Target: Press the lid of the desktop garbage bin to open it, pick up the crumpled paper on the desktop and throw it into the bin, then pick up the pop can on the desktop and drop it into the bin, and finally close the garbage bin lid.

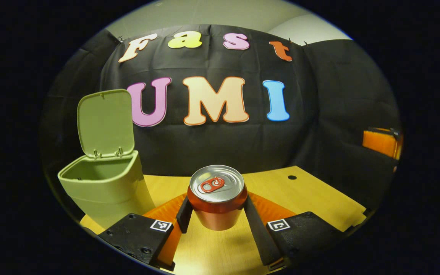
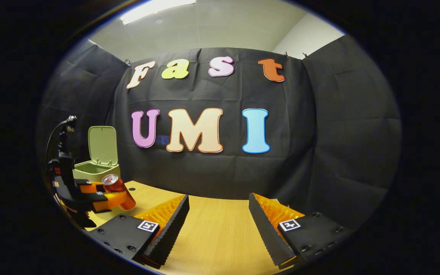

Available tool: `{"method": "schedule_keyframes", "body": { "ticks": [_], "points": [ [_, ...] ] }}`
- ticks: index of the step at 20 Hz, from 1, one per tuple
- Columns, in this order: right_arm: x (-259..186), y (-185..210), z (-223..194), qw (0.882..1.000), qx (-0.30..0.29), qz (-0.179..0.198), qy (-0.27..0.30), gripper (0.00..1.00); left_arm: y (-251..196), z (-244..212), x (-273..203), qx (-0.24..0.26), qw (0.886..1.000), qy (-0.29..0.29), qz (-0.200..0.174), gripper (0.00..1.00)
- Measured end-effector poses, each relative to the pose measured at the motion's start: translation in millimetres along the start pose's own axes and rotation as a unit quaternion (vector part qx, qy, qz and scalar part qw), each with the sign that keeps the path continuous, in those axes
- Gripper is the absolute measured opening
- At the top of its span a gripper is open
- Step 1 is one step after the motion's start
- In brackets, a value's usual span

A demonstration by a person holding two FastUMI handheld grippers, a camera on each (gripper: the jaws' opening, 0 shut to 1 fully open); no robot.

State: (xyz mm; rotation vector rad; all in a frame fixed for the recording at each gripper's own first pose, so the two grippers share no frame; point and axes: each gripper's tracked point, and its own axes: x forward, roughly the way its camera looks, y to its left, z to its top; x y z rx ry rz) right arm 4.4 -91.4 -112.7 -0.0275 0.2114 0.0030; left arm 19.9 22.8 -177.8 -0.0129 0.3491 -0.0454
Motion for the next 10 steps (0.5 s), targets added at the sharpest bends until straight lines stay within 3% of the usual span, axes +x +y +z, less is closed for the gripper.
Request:
{"method": "schedule_keyframes", "body": {
  "ticks": [10],
  "points": [
    [5.7, -0.5, 3.9, 1.000, 0.013, -0.015, -0.005, 0.98, 100.5, 75.0, 14.0, 0.019, 0.994, -0.053, 0.092, 0.75]
  ]
}}
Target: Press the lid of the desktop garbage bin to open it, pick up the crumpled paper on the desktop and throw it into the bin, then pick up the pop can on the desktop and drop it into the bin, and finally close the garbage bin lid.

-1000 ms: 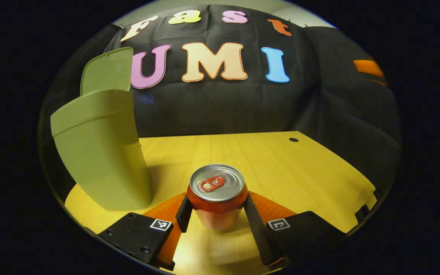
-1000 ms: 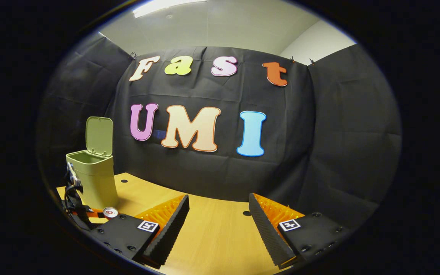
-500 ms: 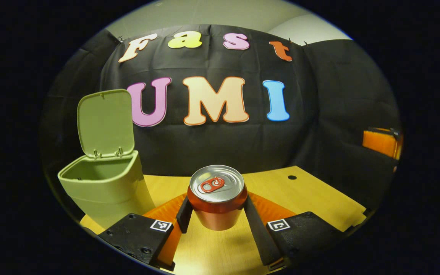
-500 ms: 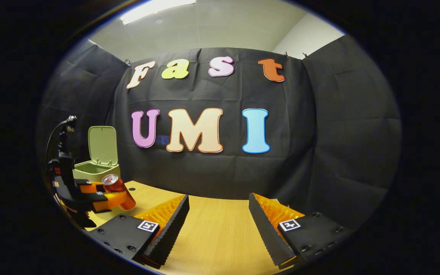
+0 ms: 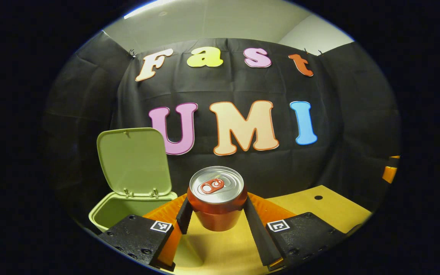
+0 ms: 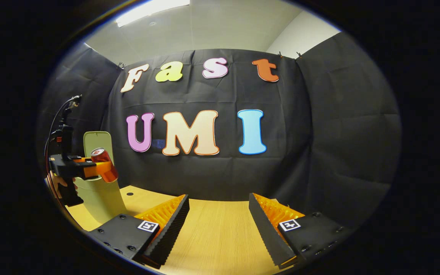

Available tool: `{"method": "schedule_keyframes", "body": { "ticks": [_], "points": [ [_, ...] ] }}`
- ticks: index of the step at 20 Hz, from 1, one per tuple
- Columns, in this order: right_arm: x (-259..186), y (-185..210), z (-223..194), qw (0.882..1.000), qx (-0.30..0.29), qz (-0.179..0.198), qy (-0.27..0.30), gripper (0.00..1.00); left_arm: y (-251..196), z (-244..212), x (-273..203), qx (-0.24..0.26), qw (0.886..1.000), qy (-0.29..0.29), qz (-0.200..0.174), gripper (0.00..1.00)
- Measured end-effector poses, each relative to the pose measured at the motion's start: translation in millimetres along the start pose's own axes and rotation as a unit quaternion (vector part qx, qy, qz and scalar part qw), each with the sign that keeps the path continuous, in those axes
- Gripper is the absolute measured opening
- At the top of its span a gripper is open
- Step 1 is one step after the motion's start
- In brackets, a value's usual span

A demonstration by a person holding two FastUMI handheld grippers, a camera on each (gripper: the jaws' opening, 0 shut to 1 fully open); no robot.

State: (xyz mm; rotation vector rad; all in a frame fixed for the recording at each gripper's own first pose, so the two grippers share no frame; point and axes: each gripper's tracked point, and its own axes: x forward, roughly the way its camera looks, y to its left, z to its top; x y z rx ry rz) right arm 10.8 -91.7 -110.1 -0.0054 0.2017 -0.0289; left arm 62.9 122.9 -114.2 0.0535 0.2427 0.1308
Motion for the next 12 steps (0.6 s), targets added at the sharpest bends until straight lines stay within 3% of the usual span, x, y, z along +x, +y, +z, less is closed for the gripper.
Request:
{"method": "schedule_keyframes", "body": {
  "ticks": [12],
  "points": [
    [25.0, 55.7, -3.9, 0.999, 0.001, 0.035, 0.007, 0.98, 121.6, -31.7, -7.6, -0.001, 0.994, 0.031, 0.105, 0.75]
  ]
}}
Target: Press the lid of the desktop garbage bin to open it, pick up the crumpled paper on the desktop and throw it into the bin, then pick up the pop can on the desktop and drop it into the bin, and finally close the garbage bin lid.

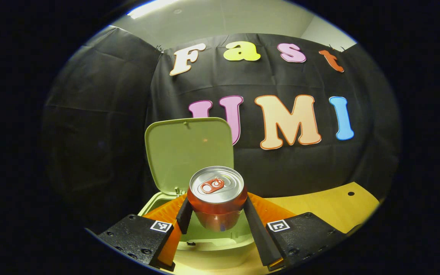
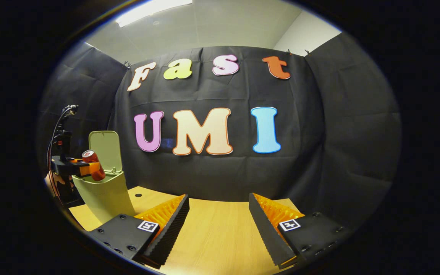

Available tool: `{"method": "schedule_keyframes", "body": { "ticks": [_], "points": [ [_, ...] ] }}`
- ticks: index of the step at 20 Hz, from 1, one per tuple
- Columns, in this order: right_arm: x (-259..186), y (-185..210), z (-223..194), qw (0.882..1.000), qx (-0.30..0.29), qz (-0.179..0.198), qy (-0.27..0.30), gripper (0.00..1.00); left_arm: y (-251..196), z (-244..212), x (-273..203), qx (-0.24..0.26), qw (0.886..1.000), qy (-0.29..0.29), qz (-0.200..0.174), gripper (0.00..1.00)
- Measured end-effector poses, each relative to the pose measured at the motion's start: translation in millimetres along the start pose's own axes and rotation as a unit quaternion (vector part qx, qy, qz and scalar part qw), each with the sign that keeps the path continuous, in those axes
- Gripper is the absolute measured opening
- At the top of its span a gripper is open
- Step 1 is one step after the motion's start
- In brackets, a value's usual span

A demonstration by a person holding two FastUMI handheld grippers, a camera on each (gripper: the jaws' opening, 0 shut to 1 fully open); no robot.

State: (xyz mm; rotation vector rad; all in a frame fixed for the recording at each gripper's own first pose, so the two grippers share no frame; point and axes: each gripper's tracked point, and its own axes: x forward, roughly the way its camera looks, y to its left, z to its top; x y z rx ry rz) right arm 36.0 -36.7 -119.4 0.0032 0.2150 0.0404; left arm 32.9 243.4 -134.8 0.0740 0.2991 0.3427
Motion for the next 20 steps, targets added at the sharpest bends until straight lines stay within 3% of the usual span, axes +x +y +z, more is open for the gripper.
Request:
{"method": "schedule_keyframes", "body": {
  "ticks": [4, 6, 7, 11, 12, 13, 15, 17, 19, 20],
  "points": [
    [7.2, 17.3, -2.4, 1.000, -0.001, 0.009, 0.003, 0.98, 25.4, -7.9, 3.1, -0.001, 1.000, 0.005, 0.023, 0.76],
    [11.5, 23.6, -2.1, 1.000, 0.000, 0.009, 0.003, 1.00, 30.9, -3.5, 4.2, 0.003, 1.000, 0.002, 0.022, 0.85],
    [12.8, 26.4, -4.1, 1.000, -0.001, 0.007, 0.004, 1.00, 31.8, 2.7, 5.6, 0.003, 1.000, -0.004, 0.018, 0.99],
    [13.6, 40.6, -10.7, 1.000, 0.008, -0.007, 0.005, 0.98, 38.5, 40.8, 21.9, 0.001, 1.000, -0.023, -0.002, 0.96],
    [13.4, 44.8, -12.9, 1.000, 0.010, -0.012, 0.005, 0.98, 40.3, 52.4, 27.3, -0.005, 1.000, -0.025, -0.007, 1.00],
    [12.7, 48.5, -16.2, 1.000, 0.012, -0.018, 0.005, 0.98, 42.2, 64.8, 33.9, -0.012, 0.999, -0.030, -0.013, 0.95],
    [10.3, 54.7, -21.9, 0.999, 0.018, -0.032, 0.005, 0.98, 45.8, 92.6, 48.3, -0.018, 0.998, -0.048, -0.027, 1.00],
    [6.3, 59.8, -28.4, 0.999, 0.026, -0.045, 0.008, 0.98, 56.4, 120.2, 63.7, -0.011, 0.997, -0.075, -0.028, 0.95],
    [3.2, 61.4, -34.0, 0.998, 0.030, -0.059, 0.010, 0.98, 62.0, 140.5, 77.4, -0.004, 0.995, -0.097, -0.031, 0.99],
    [1.1, 61.2, -35.1, 0.997, 0.030, -0.065, 0.010, 0.98, 62.8, 146.5, 83.2, -0.002, 0.994, -0.101, -0.033, 0.95]
  ]
}}
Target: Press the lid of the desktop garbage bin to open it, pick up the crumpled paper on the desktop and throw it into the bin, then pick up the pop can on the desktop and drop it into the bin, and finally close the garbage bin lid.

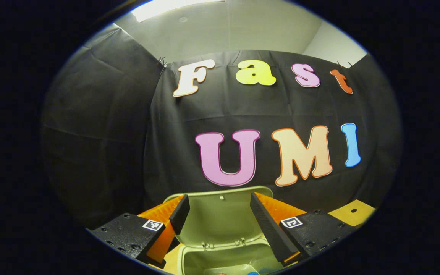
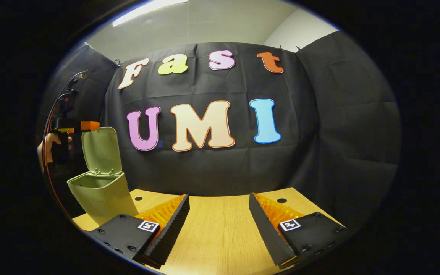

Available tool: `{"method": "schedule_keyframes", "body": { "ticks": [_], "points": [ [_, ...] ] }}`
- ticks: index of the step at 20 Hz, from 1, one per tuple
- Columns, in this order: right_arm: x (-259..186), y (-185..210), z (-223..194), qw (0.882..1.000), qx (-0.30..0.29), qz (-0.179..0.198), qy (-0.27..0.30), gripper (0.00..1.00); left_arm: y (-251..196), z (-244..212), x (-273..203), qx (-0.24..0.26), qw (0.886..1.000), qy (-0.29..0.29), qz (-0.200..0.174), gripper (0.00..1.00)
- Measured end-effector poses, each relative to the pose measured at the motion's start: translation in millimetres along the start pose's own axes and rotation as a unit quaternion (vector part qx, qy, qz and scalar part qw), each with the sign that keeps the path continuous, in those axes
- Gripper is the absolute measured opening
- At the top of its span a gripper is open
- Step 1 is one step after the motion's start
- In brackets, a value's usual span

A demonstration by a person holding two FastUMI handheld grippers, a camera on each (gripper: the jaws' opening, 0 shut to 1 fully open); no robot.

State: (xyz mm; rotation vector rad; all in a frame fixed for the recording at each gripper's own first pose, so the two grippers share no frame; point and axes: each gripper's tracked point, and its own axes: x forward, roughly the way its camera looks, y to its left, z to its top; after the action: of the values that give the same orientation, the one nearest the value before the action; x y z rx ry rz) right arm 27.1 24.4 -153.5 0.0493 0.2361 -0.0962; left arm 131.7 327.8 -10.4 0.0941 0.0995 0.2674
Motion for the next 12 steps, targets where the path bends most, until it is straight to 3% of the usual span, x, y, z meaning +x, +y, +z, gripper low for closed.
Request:
{"method": "schedule_keyframes", "body": {
  "ticks": [6, 7, 10, 12],
  "points": [
    [-7.0, -4.7, -1.5, 1.000, 0.000, -0.020, 0.004, 0.99, 3.6, -1.2, 36.2, -0.004, 1.000, 0.007, -0.008, 0.99],
    [-7.7, -5.6, -1.3, 1.000, -0.003, -0.020, 0.005, 0.98, 4.6, -5.0, 41.5, -0.006, 1.000, 0.016, -0.007, 0.95],
    [-10.2, -8.5, -0.7, 1.000, -0.012, -0.015, 0.009, 0.98, 8.3, -7.9, 47.1, -0.011, 1.000, 0.027, 0.001, 0.99],
    [-12.8, -13.2, -0.4, 1.000, -0.015, -0.009, 0.013, 0.98, 6.7, -7.1, 40.2, -0.018, 0.999, 0.036, 0.002, 0.95]
  ]
}}
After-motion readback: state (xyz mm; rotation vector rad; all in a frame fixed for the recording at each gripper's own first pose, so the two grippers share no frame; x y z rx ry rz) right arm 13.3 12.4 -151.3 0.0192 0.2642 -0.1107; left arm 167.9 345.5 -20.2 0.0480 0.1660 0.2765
